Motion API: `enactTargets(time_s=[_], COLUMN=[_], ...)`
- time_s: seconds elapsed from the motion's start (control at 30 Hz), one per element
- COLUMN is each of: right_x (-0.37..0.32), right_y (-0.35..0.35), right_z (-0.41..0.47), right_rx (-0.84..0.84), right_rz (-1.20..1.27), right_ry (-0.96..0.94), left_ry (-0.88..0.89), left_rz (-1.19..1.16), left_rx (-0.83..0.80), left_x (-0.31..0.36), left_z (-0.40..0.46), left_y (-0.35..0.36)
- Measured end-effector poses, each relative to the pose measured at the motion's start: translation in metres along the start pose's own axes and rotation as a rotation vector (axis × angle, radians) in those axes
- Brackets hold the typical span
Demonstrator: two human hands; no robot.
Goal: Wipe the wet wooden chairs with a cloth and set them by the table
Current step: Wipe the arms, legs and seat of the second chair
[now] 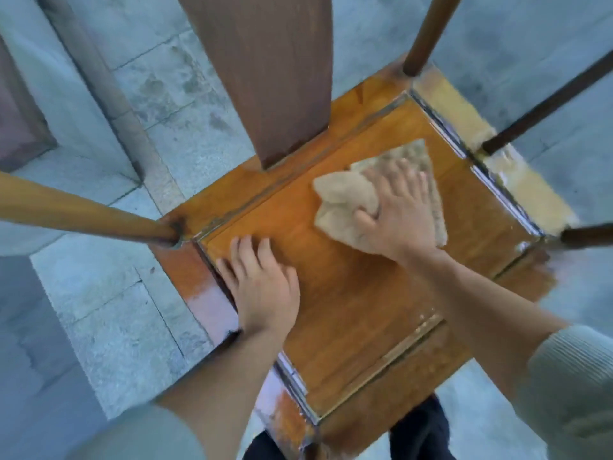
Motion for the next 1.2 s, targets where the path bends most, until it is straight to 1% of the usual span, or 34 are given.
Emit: enactTargets(time_s=[0.1, 0.13, 0.17, 0.2, 0.23, 0.33, 0.37, 0.43, 0.47, 0.5, 0.53, 0.6, 0.63, 0.7, 0.77, 0.8, 0.9, 1.0, 1.1, 1.13, 1.2], right_x=[0.041, 0.040, 0.033, 0.020, 0.002, -0.051, -0.059, -0.052, -0.042, -0.029, -0.010, 0.022, 0.027, 0.006, -0.033, -0.048, -0.061, -0.059, -0.062, -0.063, -0.067], right_y=[0.007, 0.011, 0.016, 0.018, 0.020, 0.029, 0.031, 0.031, 0.030, 0.029, 0.028, 0.027, 0.027, 0.030, 0.035, 0.037, 0.040, 0.035, 0.034, 0.032, 0.027], right_z=[-0.047, -0.063, -0.080, -0.095, -0.110, -0.146, -0.151, -0.154, -0.156, -0.163, -0.175, -0.205, -0.219, -0.239, -0.249, -0.253, -0.256, -0.253, -0.258, -0.266, -0.279], right_rx=[0.000, -0.012, -0.030, -0.036, -0.028, 0.014, 0.034, 0.049, 0.061, 0.077, 0.085, 0.098, 0.080, 0.035, 0.023, 0.014, -0.020, -0.037, -0.144, -0.165, -0.176], right_rz=[0.035, 0.029, 0.012, -0.007, -0.017, 0.032, 0.061, 0.094, 0.088, 0.078, 0.062, 0.046, 0.053, 0.083, 0.106, 0.118, 0.089, 0.060, 0.037, 0.043, 0.051], right_ry=[0.368, 0.441, 0.476, 0.461, 0.392, 0.066, -0.015, -0.107, -0.115, -0.075, 0.016, 0.284, 0.416, 0.616, 0.714, 0.725, 0.705, 0.671, 0.608, 0.552, 0.352], left_ry=[0.352, 0.433, 0.476, 0.499, 0.513, 0.570, 0.595, 0.657, 0.682, 0.703, 0.715, 0.747, 0.778, 0.835, 0.894, 0.936, 1.129, 1.274, 1.310, 1.303, 1.268], left_rz=[0.059, 0.082, 0.105, 0.124, 0.140, 0.154, 0.176, 0.236, 0.261, 0.275, 0.275, 0.285, 0.286, 0.250, 0.199, 0.184, 0.151, 0.168, 0.222, 0.227, 0.234], left_rx=[-0.209, -0.256, -0.282, -0.289, -0.290, -0.284, -0.284, -0.296, -0.306, -0.316, -0.320, -0.336, -0.358, -0.408, -0.442, -0.449, -0.468, -0.535, -0.565, -0.566, -0.560], left_x=[0.038, 0.049, 0.058, 0.064, 0.066, 0.070, 0.070, 0.070, 0.071, 0.073, 0.077, 0.093, 0.101, 0.120, 0.140, 0.149, 0.172, 0.180, 0.178, 0.178, 0.179], left_z=[0.031, 0.040, 0.048, 0.054, 0.059, 0.062, 0.064, 0.067, 0.069, 0.070, 0.070, 0.069, 0.067, 0.064, 0.066, 0.067, 0.065, 0.056, 0.052, 0.052, 0.053], left_y=[0.013, 0.018, 0.023, 0.026, 0.027, 0.027, 0.024, 0.022, 0.020, 0.019, 0.018, 0.018, 0.022, 0.032, 0.043, 0.046, 0.057, 0.065, 0.072, 0.073, 0.071])
Point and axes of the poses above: each hand's wrist, its own z-axis towards the middle knuckle, its own y-axis out of the palm, x = y × z, the point moved 7 cm from there along z, towards the middle knuckle, and after that the axes turned 10 degrees about -z, right-handed, at the moved point
